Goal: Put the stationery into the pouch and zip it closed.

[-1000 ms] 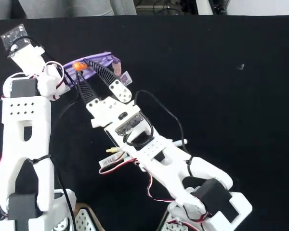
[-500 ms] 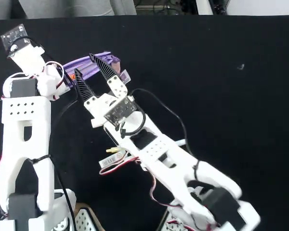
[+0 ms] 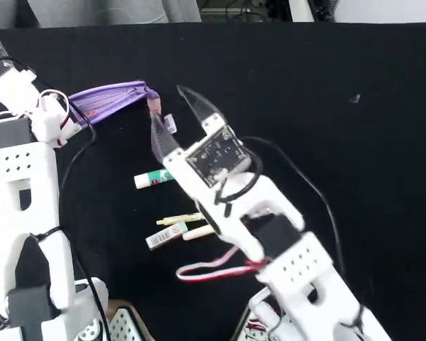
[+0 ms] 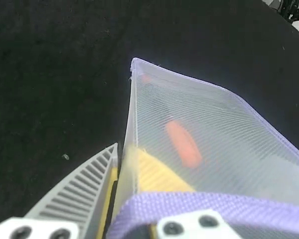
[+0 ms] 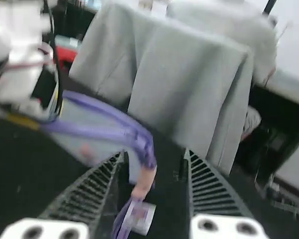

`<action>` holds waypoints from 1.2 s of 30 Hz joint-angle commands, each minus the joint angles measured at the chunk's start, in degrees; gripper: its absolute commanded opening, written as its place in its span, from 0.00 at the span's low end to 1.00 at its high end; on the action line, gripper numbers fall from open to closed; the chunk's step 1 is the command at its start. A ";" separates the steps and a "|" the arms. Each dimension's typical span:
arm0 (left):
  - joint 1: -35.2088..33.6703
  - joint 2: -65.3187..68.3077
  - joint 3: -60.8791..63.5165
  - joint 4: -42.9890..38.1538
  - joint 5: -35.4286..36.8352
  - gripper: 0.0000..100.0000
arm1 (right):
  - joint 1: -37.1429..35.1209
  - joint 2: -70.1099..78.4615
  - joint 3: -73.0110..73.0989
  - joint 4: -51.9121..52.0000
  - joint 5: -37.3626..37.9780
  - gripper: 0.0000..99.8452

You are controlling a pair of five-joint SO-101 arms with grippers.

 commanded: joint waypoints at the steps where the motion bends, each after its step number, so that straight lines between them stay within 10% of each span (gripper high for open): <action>1: -1.71 0.70 0.13 -0.79 0.09 0.03 | 0.97 -3.82 -3.65 13.36 2.20 0.17; 8: -1.80 0.70 0.22 -0.53 0.09 0.03 | 0.88 3.74 -2.68 28.57 14.24 0.17; 23: -1.80 0.70 1.36 -0.97 0.09 0.03 | 0.97 35.91 -0.84 25.23 34.37 0.17; 36: -1.80 0.70 1.36 -0.79 0.18 0.03 | 1.41 49.80 -9.98 27.25 35.69 0.17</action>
